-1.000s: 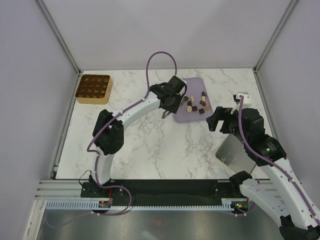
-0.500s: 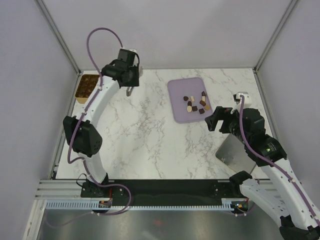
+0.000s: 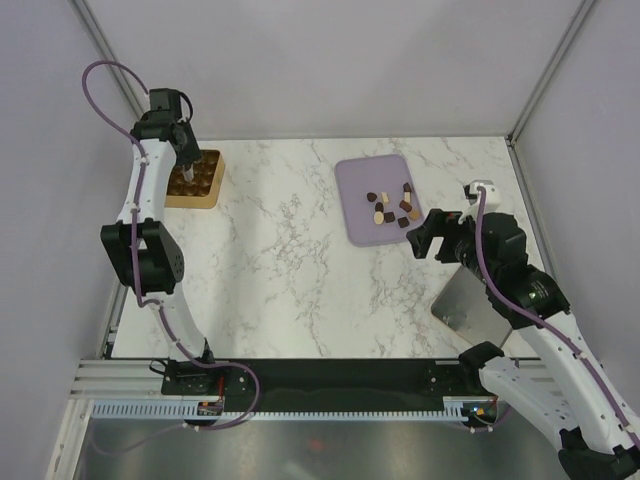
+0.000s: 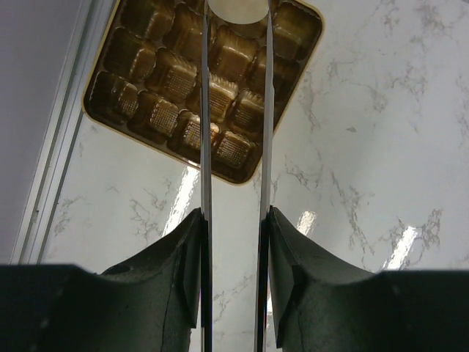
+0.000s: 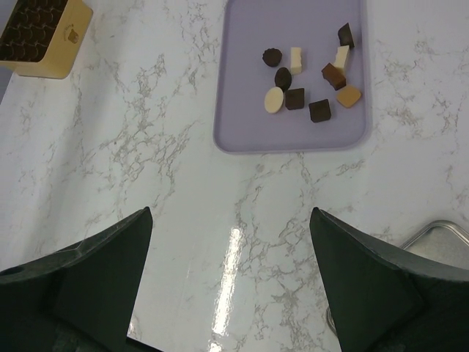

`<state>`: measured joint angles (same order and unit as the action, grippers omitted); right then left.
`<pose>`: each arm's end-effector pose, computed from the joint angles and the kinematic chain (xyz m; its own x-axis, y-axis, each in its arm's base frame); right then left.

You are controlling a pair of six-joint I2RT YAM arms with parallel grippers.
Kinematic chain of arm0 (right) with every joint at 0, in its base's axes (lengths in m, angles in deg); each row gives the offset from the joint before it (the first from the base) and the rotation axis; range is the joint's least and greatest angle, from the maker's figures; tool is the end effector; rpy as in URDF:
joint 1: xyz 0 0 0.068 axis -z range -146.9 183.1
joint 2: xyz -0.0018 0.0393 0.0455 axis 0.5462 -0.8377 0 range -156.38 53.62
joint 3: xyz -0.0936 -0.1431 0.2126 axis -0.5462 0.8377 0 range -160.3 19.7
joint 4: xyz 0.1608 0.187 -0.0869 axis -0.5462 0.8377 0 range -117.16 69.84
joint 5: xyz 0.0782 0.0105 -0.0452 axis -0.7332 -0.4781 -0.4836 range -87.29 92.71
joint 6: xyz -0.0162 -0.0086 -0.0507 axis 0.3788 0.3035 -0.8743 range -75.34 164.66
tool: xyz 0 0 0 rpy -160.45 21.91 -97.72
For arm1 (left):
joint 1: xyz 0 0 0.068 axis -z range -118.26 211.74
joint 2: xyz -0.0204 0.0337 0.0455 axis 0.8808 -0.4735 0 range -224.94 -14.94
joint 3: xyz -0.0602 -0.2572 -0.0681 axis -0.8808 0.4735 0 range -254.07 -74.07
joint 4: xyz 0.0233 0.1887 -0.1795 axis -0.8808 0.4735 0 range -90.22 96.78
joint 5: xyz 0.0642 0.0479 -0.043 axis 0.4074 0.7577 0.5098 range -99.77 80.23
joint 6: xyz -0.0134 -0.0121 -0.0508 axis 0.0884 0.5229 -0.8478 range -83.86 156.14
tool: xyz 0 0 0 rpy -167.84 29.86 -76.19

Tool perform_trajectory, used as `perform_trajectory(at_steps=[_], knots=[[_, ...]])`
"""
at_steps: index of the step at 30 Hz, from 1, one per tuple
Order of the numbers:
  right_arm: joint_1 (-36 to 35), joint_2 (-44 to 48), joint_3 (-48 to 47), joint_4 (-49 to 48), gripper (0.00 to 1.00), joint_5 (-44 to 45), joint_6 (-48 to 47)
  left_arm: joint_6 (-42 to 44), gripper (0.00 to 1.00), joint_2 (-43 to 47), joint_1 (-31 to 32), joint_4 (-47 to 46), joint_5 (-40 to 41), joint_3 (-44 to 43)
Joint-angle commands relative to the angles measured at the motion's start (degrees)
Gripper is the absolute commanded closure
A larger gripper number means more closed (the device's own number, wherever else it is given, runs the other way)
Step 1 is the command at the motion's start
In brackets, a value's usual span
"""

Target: Pack the chocolate

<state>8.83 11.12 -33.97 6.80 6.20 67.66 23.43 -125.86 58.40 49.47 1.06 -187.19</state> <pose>0.1422 0.0618 0.3559 -0.4654 0.2180 -0.8578 -0.1927 0.9210 0.3386 0.4292 0.0319 0.3492 -0.6774 -0.2559 -0.6897 -0.3413 0.9399 -0.0134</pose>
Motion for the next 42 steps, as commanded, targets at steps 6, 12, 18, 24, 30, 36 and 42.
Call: perform_trajectory(at_steps=[6,12,18,24,30,36,42], knots=[[-0.2,-1.4,0.4,-2.6,0.03,0.4,0.5,0.8,0.63,-6.1,-2.6,-1.3,2.9,-6.2],[-0.2,-2.1,0.8,-3.1,0.03,1.5,0.4,2.9,0.60,-9.1,-3.3,-2.5,2.1,-7.6],[-0.2,-4.4,0.4,-4.0,0.03,2.0,0.1,3.7,0.60,-11.8,-3.3,-3.7,4.5,-9.0],[-0.2,-4.8,0.7,-4.6,0.02,2.8,-0.1,4.2,0.60,-13.9,-3.6,-4.1,4.6,-10.5],[-0.2,-5.7,0.8,-4.6,0.02,3.5,-0.5,4.6,0.54,-15.2,-3.6,-4.6,4.4,-10.9],[-0.1,-6.2,0.7,-4.7,0.03,3.9,-0.3,5.6,0.48,-14.8,-3.5,-4.7,5.5,-11.2],[-0.2,-5.8,0.4,-4.7,0.03,3.6,-0.2,6.0,0.43,-12.1,-3.5,-4.6,4.1,-10.8]])
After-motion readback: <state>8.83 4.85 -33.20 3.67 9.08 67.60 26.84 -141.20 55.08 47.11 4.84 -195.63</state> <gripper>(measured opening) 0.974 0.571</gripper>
